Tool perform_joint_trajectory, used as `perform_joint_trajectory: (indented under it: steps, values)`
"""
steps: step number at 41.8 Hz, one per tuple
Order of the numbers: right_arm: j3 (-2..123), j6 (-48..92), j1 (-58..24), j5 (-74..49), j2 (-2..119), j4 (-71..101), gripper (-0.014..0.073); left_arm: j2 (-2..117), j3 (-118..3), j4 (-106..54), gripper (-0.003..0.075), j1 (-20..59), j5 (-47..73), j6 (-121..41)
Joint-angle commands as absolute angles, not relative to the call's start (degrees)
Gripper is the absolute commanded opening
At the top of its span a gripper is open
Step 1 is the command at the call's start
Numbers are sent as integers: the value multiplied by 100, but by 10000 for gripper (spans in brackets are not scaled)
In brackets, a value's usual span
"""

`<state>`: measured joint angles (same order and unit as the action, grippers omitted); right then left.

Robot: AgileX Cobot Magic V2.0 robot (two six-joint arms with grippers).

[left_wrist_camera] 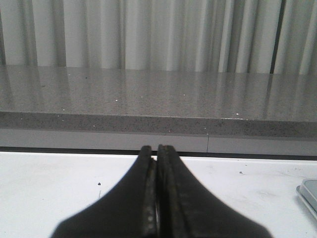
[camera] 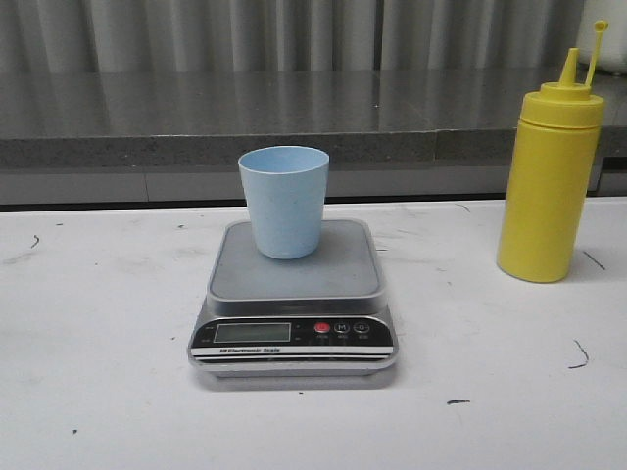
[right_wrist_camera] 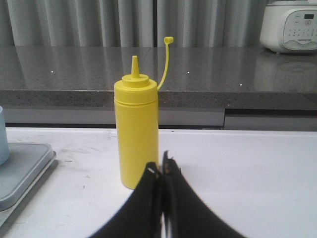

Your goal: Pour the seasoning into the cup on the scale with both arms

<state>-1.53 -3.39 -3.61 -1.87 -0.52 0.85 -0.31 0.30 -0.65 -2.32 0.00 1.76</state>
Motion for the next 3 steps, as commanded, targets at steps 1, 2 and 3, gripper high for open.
perform_joint_trajectory:
  steps: [1,2,3]
  values:
    - [-124,-345,-318,316,-151,57,-69,-117,164,-104,-20,-237,-444,249]
    - [-124,-345,-318,316,-151,57,-69,-117,164,-104,-20,-237,-444,249]
    - [-124,-345,-318,316,-151,57,-69,-117,164,-104,-20,-237,-444,249]
